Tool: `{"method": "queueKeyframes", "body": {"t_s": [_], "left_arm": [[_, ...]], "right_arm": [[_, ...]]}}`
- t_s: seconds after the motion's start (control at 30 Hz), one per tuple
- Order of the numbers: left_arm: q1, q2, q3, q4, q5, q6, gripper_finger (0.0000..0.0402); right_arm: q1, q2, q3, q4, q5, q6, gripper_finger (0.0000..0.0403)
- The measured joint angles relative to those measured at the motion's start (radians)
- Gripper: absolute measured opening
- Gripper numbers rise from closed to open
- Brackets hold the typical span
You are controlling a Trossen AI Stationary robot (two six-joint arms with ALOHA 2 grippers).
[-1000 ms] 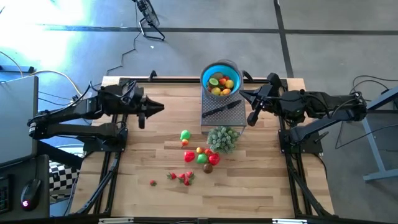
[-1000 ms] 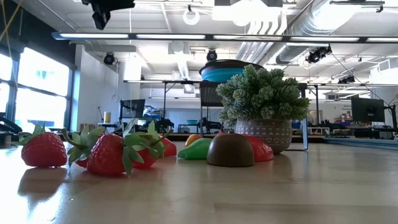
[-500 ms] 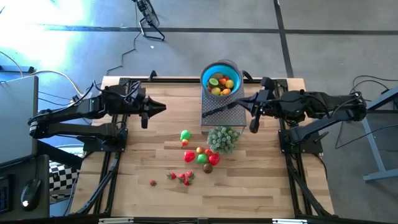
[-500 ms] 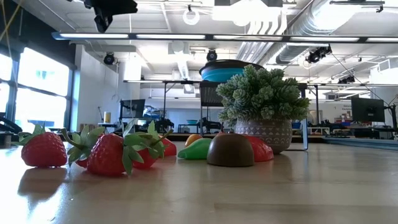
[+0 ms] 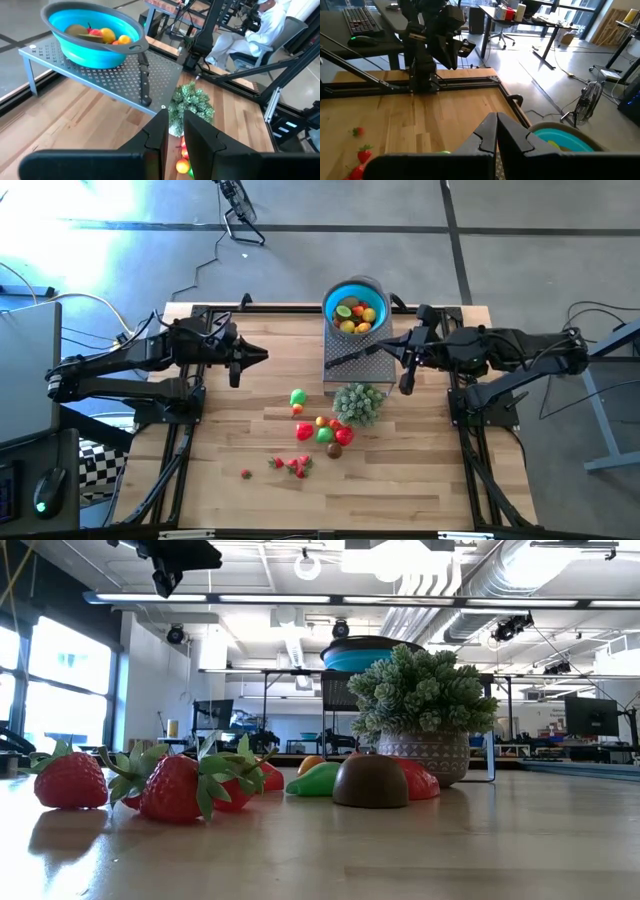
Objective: Pick & Place Fruit
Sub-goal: Put the orange pear into the blue strainer bowl
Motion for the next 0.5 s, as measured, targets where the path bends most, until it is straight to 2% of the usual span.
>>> {"method": "queueKeyframes", "body": {"t_s": [0.4, 0.5], "left_arm": [[0.000, 0.000, 0.000, 0.000, 0.000, 0.000, 0.0055], [0.000, 0.000, 0.000, 0.000, 0.000, -0.047, 0.0055]], "right_arm": [[0.000, 0.009, 0.001, 0.001, 0.001, 0.001, 0.0004], [0.000, 0.010, 0.001, 0.001, 0.001, 0.001, 0.0004]]}}
